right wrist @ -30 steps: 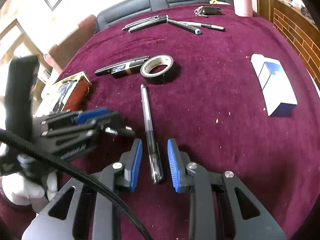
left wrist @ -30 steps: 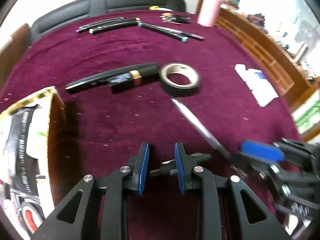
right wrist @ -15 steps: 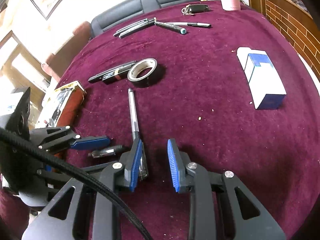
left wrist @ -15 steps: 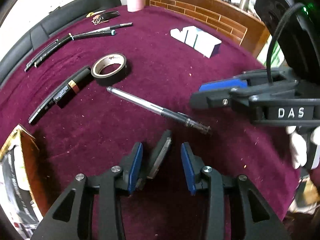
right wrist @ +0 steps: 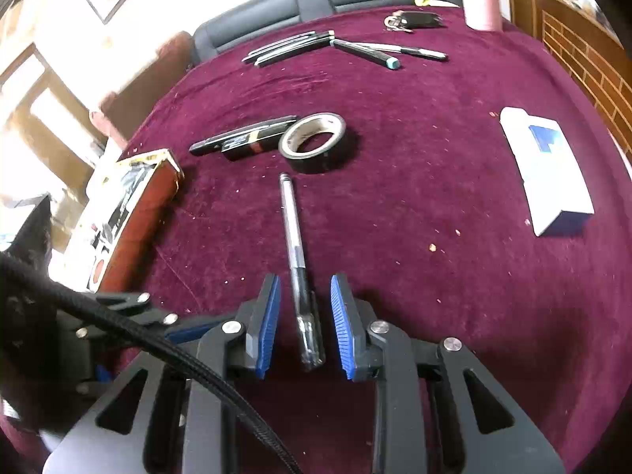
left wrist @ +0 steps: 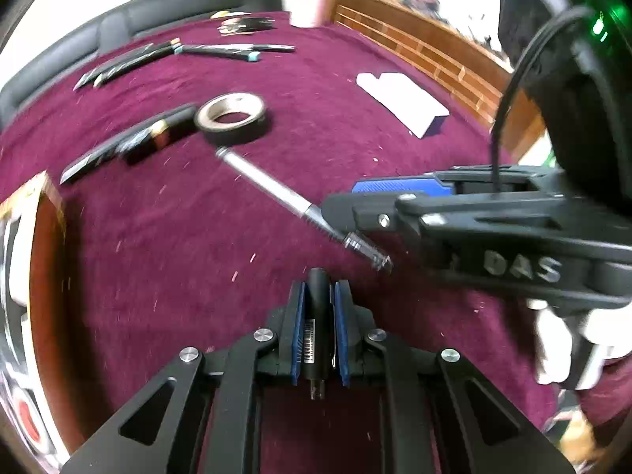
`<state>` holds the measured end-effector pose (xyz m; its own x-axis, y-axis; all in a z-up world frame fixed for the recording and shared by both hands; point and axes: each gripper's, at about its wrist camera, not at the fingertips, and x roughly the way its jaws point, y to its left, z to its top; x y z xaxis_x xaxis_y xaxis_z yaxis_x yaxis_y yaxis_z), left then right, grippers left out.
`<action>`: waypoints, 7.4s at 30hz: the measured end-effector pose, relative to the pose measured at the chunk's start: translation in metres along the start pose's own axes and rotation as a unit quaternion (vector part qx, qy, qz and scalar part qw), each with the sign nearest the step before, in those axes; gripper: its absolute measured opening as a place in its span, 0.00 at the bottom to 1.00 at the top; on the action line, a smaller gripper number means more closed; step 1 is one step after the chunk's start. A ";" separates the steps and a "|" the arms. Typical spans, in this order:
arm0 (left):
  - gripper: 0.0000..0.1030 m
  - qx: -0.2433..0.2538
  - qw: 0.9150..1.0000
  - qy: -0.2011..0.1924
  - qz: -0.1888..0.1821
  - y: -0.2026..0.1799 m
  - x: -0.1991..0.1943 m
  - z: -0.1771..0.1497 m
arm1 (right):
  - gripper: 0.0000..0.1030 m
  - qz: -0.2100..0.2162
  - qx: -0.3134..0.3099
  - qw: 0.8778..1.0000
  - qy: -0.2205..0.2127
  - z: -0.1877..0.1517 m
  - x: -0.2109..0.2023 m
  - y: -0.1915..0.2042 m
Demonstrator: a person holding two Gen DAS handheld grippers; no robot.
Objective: Organize objects
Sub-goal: 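Carry both pens over the white box and lower them inside, then open both grippers to release the pens in the white box, then withdraw both grippers from the box back over the table, then grasp the black-and-gold lipstick tube with the left gripper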
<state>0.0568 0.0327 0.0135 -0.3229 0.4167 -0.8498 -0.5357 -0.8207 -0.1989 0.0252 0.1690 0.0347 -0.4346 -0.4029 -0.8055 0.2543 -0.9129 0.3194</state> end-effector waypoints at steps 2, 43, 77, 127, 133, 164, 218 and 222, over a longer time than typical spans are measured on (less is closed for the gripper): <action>0.11 -0.022 1.000 -0.010 -0.018 0.007 -0.013 -0.011 | 0.23 -0.014 -0.017 1.000 0.000 0.003 0.007 0.008; 0.11 -0.230 0.951 -0.198 0.059 0.179 -0.204 -0.168 | 0.07 0.132 -0.095 0.984 -0.070 -0.010 -0.049 0.186; 0.53 -0.286 0.932 -0.196 0.106 0.248 -0.208 -0.199 | 0.27 0.190 -0.119 0.970 0.098 -0.031 0.083 0.293; 0.77 -0.116 0.973 -0.185 0.081 0.036 -0.149 -0.122 | 0.51 -0.150 0.000 0.975 -0.161 -0.057 -0.060 0.095; 0.77 -0.106 0.974 -0.181 0.084 0.031 -0.145 -0.111 | 0.52 -0.199 -0.020 0.966 -0.167 -0.056 -0.062 0.092; 0.77 -0.098 0.981 -0.144 0.086 0.049 -0.099 -0.014 | 0.52 -0.205 -0.010 0.973 -0.110 0.011 -0.034 0.023; 0.41 0.254 0.960 0.121 0.020 0.059 0.056 0.153 | 0.52 -0.006 0.143 0.985 -0.101 0.049 0.008 -0.073; 0.42 0.303 0.948 0.075 0.066 0.054 0.040 0.158 | 0.52 -0.007 0.147 0.984 -0.096 0.049 0.011 -0.075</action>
<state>-0.1083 0.0663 0.0458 -0.3280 0.2286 -0.9166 -0.8631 -0.4669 0.1925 -0.0411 0.2295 0.0269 -0.5981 -0.3697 -0.7110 -0.0020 -0.8865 0.4626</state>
